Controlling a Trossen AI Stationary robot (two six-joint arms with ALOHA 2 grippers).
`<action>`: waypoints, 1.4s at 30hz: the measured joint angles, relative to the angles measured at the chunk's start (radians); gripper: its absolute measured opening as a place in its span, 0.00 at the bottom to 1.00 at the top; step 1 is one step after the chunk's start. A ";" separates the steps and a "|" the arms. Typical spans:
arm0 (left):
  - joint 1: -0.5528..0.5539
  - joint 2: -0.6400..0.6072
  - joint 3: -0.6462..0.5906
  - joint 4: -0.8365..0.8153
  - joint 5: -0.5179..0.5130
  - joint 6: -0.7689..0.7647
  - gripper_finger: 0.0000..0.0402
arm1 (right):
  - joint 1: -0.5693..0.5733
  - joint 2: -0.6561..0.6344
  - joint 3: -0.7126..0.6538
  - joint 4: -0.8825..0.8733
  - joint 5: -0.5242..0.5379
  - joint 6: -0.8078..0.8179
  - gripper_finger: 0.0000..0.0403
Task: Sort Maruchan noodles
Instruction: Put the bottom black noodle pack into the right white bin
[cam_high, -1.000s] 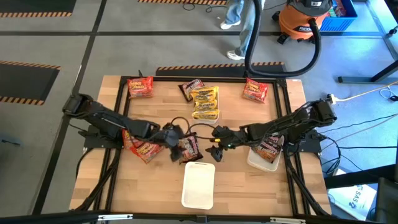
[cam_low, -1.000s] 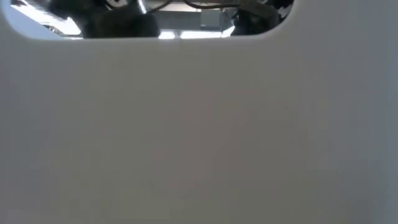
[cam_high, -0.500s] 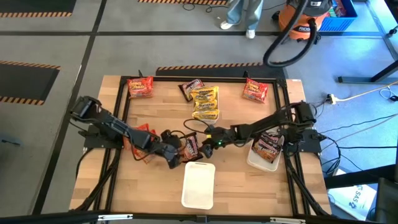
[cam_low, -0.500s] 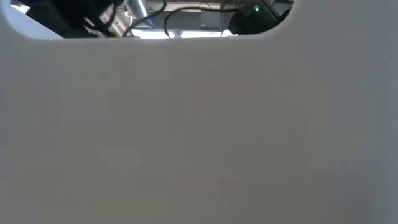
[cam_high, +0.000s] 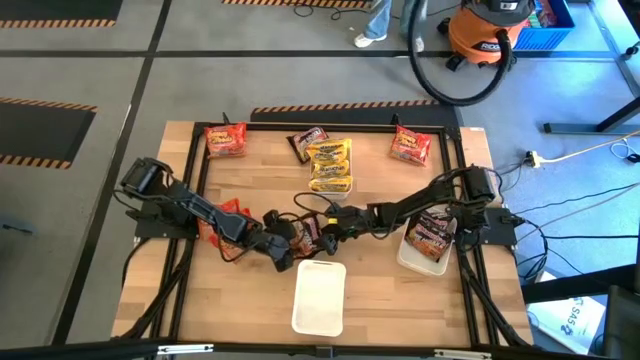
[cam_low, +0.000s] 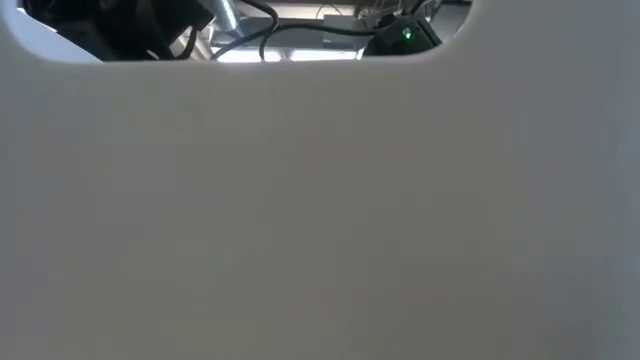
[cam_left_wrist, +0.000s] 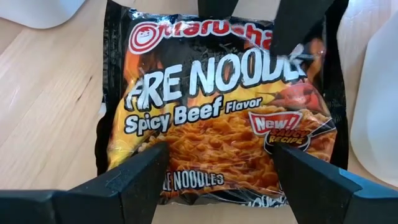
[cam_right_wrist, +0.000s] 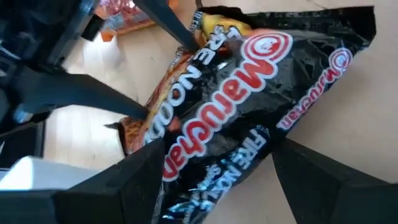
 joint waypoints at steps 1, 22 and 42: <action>0.000 0.000 0.000 0.000 -0.001 0.000 0.72 | -0.004 0.004 -0.001 -0.001 0.001 0.000 0.68; 0.001 0.002 -0.005 0.042 -0.009 0.053 0.72 | -0.076 0.056 0.004 0.120 -0.162 0.078 0.68; -0.004 0.002 -0.005 0.124 -0.006 0.098 0.72 | -0.029 0.077 0.116 0.006 -0.051 0.033 0.68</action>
